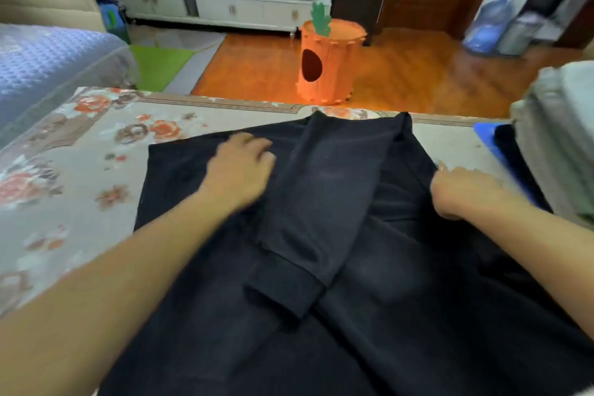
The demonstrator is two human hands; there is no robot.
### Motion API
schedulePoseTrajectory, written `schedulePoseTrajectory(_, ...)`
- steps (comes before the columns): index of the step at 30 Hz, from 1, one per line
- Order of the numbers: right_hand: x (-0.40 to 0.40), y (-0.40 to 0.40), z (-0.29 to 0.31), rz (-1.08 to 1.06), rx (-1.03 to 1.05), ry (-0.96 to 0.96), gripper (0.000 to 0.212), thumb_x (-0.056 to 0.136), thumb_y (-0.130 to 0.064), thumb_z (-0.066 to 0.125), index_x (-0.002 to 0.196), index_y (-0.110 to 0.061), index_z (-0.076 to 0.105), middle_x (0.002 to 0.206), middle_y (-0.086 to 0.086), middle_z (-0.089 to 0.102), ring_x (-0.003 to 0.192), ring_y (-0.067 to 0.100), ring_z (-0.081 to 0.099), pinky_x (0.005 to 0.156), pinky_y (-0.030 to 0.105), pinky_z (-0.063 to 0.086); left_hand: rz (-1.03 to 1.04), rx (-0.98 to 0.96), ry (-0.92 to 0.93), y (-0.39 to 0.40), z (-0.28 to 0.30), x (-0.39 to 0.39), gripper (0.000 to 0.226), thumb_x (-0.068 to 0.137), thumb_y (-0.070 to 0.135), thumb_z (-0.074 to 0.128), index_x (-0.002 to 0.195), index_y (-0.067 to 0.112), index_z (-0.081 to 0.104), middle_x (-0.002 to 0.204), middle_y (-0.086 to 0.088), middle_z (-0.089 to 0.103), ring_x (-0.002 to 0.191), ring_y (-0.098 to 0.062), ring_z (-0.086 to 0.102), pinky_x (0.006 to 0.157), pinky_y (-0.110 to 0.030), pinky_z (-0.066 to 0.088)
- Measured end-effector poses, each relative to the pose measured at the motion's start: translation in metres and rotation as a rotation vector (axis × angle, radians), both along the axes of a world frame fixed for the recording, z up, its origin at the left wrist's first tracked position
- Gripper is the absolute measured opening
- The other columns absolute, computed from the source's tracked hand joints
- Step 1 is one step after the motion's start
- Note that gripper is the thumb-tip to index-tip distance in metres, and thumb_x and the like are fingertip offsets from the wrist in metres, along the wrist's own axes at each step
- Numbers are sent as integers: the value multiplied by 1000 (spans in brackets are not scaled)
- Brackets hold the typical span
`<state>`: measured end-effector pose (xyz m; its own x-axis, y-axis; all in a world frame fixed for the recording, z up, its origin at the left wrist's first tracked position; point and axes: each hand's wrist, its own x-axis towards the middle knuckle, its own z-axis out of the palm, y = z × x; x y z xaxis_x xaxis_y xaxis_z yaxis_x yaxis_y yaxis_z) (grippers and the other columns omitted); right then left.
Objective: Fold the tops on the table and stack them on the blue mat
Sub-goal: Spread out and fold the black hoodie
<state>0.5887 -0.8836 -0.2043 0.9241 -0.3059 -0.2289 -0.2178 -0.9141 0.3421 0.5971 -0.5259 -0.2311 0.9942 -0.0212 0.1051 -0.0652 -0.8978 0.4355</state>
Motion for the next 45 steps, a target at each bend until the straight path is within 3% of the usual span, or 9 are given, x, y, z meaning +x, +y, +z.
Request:
schedulePoseTrajectory(4,16,83,6,555,424,-331,28,97,-22,46,115,-11,64,121,13,63,118,37,57,98,47,48,-179,221,144,-42,-29,-92,68,94,71,19,157,47,17,170,3,-1,156,-26,2,125,-55,4)
schedulePoseTrajectory(7,22,119,-19,930,397,-14,41,104,-39,36,137,-24,57,147,0,51,138,23,43,116,44,31,-166,277,82,-36,-55,-122,77,87,70,1,160,46,5,170,4,-11,156,-20,-7,125,-50,-5)
schedulePoseTrajectory(12,79,52,9,79,87,-259,57,103,-49,21,146,-22,47,157,21,31,145,47,22,118,60,18,-135,246,66,-36,-61,-121,73,89,67,7,159,47,8,170,5,-8,156,-15,-9,126,-52,-1)
schedulePoseTrajectory(17,10,98,-23,1030,450,-292,43,103,-34,38,127,-11,65,134,12,60,123,36,52,101,54,45,-132,264,65,-39,-57,-125,73,89,67,6,160,45,8,170,4,-6,156,-16,-6,126,-53,2)
schedulePoseTrajectory(24,50,71,-3,135,188,-86,60,102,-51,20,154,-25,33,162,15,25,147,45,17,118,62,8,-124,261,186,-40,-51,-125,63,101,62,20,160,46,5,170,5,-14,155,-18,-15,125,-55,0)
schedulePoseTrajectory(29,-44,75,-19,832,361,-178,69,97,-58,19,145,-21,52,152,16,44,139,43,39,114,55,33,-182,126,263,-34,-37,-171,68,97,70,22,153,57,-14,163,9,-34,151,-18,-30,124,-54,-8)
schedulePoseTrajectory(32,-153,43,-49,936,362,-40,71,99,-67,10,156,-31,31,166,5,20,153,31,13,124,49,12,-329,212,208,-23,-32,-243,78,92,77,30,150,59,-20,158,12,-42,147,-17,-38,121,-47,-11)
schedulePoseTrajectory(37,-207,15,-76,925,294,-87,64,102,-63,9,160,-36,11,169,-1,-4,154,23,-14,122,44,-5,-542,467,92,-19,-44,-294,72,95,79,14,159,47,1,168,-1,-19,153,-27,-24,123,-57,-5)
schedulePoseTrajectory(45,-238,3,-69,877,499,-72,66,99,-67,11,156,-38,27,168,-11,1,153,12,-14,126,41,6,-674,648,32,-43,-24,-331,97,78,58,59,156,8,29,142,-9,45,123,-33,46,98,-48,47)
